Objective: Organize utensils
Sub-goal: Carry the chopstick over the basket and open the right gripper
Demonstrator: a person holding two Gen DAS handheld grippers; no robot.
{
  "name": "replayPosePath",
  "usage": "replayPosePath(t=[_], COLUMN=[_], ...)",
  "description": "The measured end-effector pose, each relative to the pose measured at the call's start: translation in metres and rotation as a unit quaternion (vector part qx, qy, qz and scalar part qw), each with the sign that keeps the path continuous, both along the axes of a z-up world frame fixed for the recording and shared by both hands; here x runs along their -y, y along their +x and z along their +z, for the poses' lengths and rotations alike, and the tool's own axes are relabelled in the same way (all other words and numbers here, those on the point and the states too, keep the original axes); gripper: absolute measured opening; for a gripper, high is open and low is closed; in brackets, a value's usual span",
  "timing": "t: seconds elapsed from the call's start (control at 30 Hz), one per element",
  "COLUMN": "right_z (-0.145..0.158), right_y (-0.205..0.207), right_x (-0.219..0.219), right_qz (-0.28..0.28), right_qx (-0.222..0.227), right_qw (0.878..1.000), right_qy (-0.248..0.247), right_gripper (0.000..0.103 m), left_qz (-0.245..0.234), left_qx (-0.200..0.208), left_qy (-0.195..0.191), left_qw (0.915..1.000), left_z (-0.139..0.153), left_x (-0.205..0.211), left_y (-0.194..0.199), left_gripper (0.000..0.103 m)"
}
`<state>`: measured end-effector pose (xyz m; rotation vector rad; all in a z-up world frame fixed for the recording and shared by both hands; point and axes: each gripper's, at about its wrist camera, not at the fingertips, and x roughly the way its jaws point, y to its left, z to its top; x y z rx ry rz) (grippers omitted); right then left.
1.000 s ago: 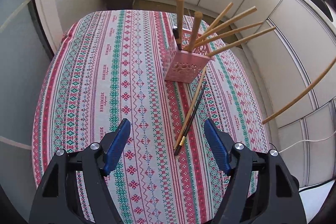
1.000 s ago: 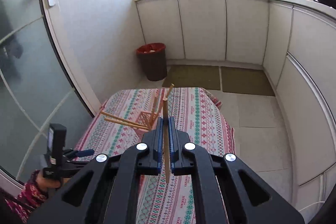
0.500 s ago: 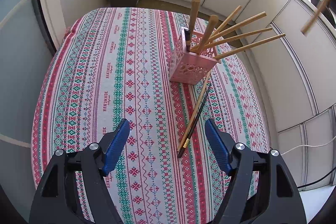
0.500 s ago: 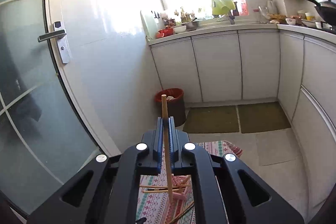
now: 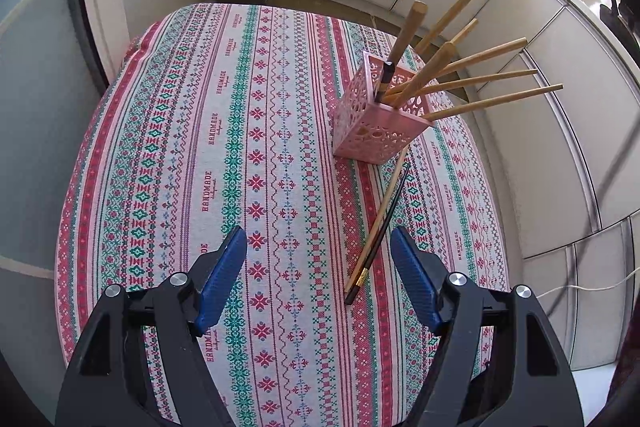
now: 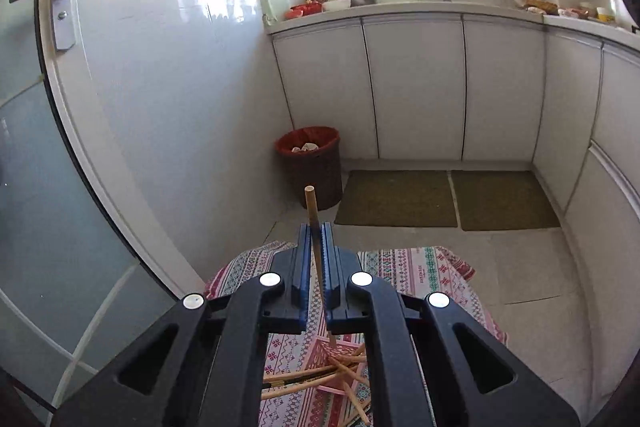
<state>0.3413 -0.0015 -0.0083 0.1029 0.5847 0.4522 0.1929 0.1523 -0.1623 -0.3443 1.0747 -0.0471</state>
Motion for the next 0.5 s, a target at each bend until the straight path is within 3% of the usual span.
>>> replayPosePath(t=[0.1,0.2,0.37,0.43,0.5], right_z=[-0.028,-0.034,-0.010,-0.006,-0.013], right_y=[0.012,0.007,-0.031,-0.060,-0.086], right_x=[-0.006,0.002,0.030,0.052,0.079], right_qz=[0.009,0.004,0.011,0.000,-0.029], right_qx=[-0.027,-0.030,-0.001,0.022,0.031], right_qw=[1.000,0.999,0.998,0.996,0.994], right_qy=[0.005,0.026,0.067,0.082,0.099], right_gripper=[0.007,0.036,0.056,0.083,0.093], left_qz=[0.002,-0.002,-0.025,-0.035,-0.040], left_qx=[0.001,-0.001,-0.034,-0.048,-0.064], left_qy=[0.000,0.004,0.030,0.041,0.057], left_qw=[1.0000,1.0000,0.9986,0.9974,0.9955], left_z=[0.001,0.001,-0.020,-0.030,-0.043], left_x=[-0.001,0.001,0.017,0.023,0.030], left_y=[0.000,-0.001,0.008,0.012,0.017], left_gripper=[0.071,0.071,0.073,0.073,0.073])
